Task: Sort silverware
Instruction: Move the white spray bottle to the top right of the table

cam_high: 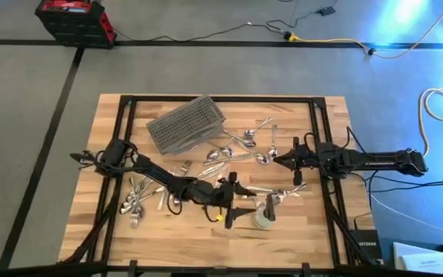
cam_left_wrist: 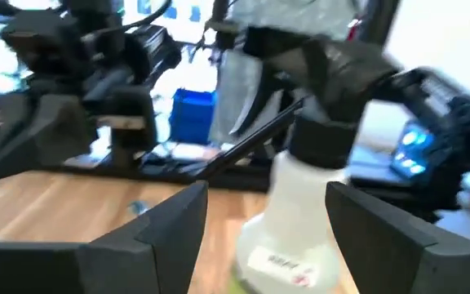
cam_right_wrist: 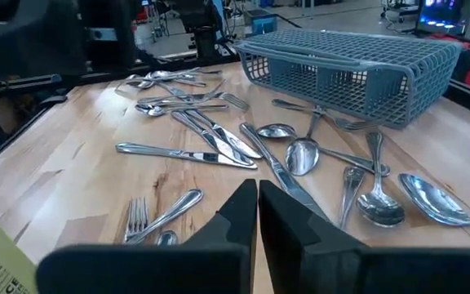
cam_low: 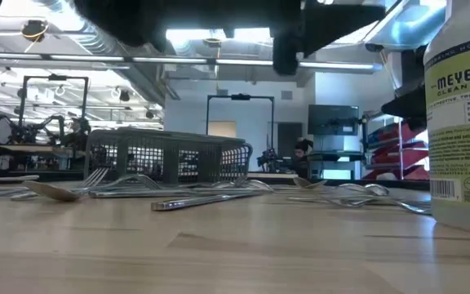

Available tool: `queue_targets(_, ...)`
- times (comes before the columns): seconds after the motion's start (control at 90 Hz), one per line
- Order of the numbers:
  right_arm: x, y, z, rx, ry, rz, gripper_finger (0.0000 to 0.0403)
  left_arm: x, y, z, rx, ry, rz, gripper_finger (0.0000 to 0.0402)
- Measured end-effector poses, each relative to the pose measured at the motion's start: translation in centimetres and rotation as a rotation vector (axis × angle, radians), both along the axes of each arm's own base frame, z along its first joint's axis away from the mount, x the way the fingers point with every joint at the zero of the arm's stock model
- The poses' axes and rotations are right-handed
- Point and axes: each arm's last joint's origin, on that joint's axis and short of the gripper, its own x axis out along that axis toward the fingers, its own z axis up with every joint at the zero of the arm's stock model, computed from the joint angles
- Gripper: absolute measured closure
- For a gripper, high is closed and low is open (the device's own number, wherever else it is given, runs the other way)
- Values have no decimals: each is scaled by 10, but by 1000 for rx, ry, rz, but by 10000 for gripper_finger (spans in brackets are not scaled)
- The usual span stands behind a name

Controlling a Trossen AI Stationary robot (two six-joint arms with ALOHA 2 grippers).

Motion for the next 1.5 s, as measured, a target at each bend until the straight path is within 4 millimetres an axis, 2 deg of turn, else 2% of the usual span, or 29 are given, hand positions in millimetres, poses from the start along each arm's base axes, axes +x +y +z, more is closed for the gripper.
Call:
queue_targets(0.489, 0, 0, 0, -1, 0, 1, 402, 5, 2, -8, 34, -1, -17, 164)
queue_targets(0.711, 0, 0, 0, -1, 0, 1, 402, 19, -2, 5, 147, 60, -28, 164)
queue_targets(0.878, 0, 0, 0, -1, 0, 1, 402, 22, -4, 10, 187, 57, -63, 164)
queue_targets(1.078, 0, 0, 0, -1, 0, 1, 402, 24, -5, 1, 184, 63, -96, 163)
queue_targets(1.233, 0, 0, 0, -2, 0, 2, 402, 26, -6, -7, 157, 66, -103, 130)
queue_targets(1.378, 0, 0, 0, -1, 1, 1, 402, 27, -5, -5, 154, 41, -100, 88)
queue_targets(1.5, 0, 0, 0, -1, 0, 1, 402, 27, -5, -4, 159, 32, -98, 68)
